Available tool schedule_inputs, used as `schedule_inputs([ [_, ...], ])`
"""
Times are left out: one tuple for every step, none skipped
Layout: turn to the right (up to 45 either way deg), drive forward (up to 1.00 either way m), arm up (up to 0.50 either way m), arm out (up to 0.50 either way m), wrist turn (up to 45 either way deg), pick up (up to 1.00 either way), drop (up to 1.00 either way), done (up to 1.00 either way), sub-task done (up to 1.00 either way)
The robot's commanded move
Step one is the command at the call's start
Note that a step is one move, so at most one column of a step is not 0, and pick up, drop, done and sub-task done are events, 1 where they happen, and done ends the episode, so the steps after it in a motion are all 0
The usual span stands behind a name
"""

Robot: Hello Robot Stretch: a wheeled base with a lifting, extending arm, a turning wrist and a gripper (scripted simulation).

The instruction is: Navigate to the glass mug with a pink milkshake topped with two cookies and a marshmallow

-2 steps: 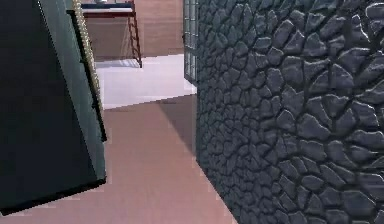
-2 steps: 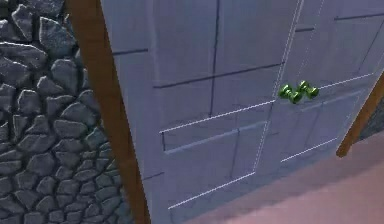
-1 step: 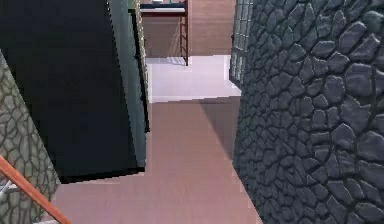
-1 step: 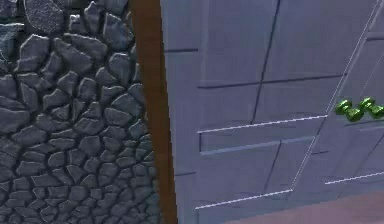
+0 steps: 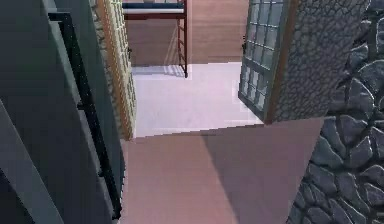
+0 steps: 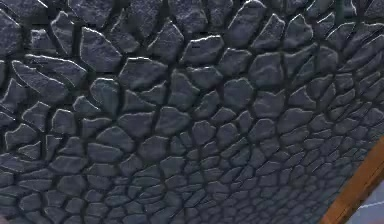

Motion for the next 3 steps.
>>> schedule_inputs([
  [0.0,0.70,0.00,0.00,0.0,0.00,0.00,0.00,0.00],
  [33.0,0.00,0.00,0.00,0.0,0.00,0.00,0.00,0.00],
  [0.0,1.00,0.00,0.00,0.0,0.00,0.00,0.00,0.00],
])
